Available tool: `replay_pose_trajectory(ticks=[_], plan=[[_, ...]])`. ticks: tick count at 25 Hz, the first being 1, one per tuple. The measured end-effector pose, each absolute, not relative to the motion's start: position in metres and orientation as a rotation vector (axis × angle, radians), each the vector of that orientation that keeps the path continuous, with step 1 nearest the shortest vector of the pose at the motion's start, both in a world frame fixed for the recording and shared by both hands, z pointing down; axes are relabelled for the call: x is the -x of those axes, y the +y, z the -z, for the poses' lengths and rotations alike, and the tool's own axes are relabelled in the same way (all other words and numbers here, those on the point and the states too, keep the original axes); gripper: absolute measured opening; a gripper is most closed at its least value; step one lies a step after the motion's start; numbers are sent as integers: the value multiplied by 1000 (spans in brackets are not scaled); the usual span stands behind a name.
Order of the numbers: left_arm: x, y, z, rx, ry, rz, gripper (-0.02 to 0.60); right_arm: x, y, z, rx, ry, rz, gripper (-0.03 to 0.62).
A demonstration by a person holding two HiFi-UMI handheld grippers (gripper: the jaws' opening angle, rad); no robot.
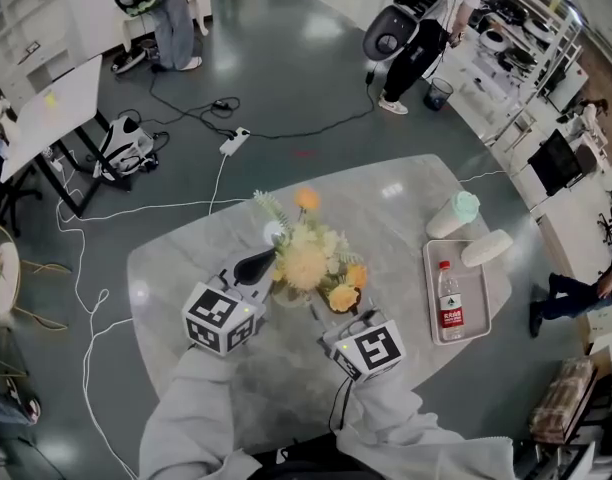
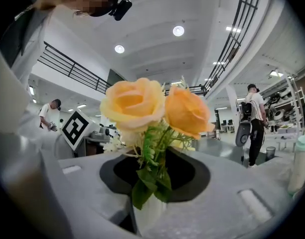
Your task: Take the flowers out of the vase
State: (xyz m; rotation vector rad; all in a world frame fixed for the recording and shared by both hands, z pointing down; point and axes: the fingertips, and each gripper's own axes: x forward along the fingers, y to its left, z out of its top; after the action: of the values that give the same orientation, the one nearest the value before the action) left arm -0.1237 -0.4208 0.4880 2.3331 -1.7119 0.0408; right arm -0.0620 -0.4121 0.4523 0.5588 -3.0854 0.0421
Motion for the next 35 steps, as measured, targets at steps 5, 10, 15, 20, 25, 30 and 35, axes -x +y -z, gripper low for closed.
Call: replay_pose_trajectory(ticks=[5,10,15,20,25,30,35], plan=[[129,-414,-484,-2293,-1755,-5,5,56,-416,-449,-604,-3084,-37,82],[138,-401,-481,-2259,-1804,-4,5,51,-414,-439,-645,-3102,6,59],[150,-388,-470,-2248,-1833,11,6,53,-409,-421,-666,-3127,27,54],[151,-379,-457,-2264,-1850,18,5,53,-402,-399,-682,-3162,47,53],[147,-375,-439,-2297,-1865,29,6,47,-399,-375,-701,-3189,96,53],[146,-368,-421,-2326,-1880,38,5,43,-392,-356,-724,-3209,139,54],[147,-358,-404,-2356,-1897,48,5,40,-383,-337,-746,-3237,178,54]])
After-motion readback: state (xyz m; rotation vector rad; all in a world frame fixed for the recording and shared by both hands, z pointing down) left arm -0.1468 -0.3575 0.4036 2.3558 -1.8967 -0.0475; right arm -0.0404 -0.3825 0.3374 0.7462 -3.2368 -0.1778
